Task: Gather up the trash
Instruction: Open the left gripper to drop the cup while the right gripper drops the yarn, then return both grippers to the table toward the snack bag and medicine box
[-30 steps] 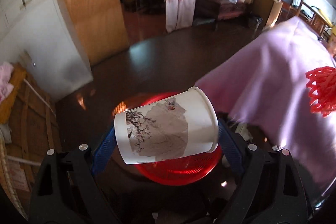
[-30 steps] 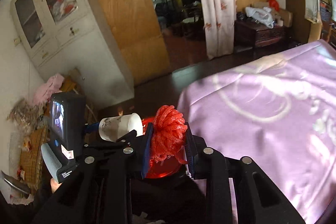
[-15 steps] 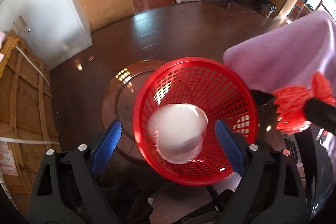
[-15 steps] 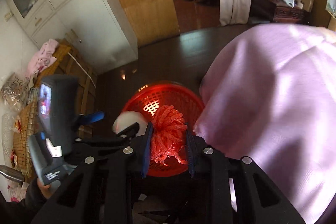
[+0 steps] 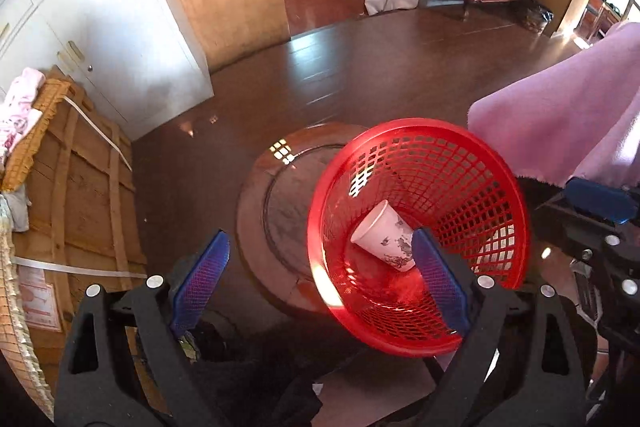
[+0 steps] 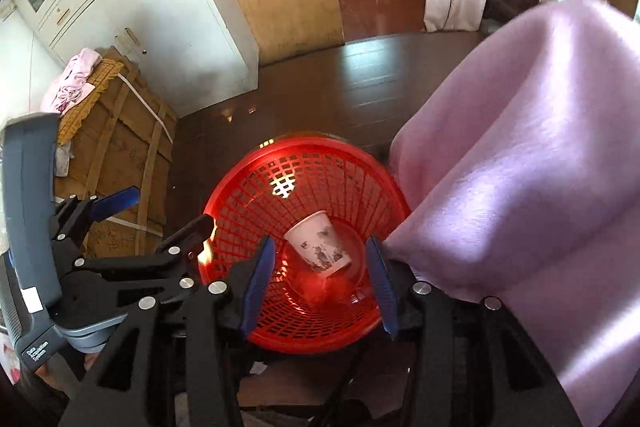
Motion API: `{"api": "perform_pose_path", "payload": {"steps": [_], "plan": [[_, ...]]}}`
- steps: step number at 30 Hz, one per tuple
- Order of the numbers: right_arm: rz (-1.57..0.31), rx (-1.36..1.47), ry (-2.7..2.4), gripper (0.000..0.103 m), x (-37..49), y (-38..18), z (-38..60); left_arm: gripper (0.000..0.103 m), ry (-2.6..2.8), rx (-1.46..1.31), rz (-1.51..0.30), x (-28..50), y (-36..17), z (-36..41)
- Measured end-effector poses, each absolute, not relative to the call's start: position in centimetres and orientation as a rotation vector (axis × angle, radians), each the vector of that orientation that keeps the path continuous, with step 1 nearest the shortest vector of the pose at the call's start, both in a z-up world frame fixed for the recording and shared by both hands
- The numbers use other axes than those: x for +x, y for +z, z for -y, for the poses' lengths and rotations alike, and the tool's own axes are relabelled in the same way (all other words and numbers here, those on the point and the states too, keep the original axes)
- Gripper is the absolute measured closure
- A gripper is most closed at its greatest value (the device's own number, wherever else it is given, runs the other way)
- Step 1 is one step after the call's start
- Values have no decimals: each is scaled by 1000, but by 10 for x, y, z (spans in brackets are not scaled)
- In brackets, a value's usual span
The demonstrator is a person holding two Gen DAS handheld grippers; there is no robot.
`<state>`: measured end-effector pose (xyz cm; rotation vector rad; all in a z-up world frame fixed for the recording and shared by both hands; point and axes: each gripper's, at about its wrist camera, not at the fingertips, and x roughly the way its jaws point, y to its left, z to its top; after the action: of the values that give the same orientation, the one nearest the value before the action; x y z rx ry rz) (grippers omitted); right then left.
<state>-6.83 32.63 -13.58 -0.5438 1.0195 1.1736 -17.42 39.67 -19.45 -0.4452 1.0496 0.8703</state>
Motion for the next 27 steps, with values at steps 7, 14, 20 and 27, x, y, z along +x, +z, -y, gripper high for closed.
{"api": "perform_pose_path", "payload": {"steps": [7, 14, 20, 27], "plan": [[-959, -484, 1171, 53, -60, -107, -302, 14, 885, -390, -993, -172, -168, -383], [-858, -426, 1168, 47, -58, -69, -266, 13, 878, -327, -919, -169, -130, -361], [-782, -338, 1131, 43, -49, -38, -221, 11, 853, -232, -854, -158, -97, -330], [-703, -247, 1033, 38, -37, -11, -157, 9, 785, -148, -781, -142, -63, -290]]}}
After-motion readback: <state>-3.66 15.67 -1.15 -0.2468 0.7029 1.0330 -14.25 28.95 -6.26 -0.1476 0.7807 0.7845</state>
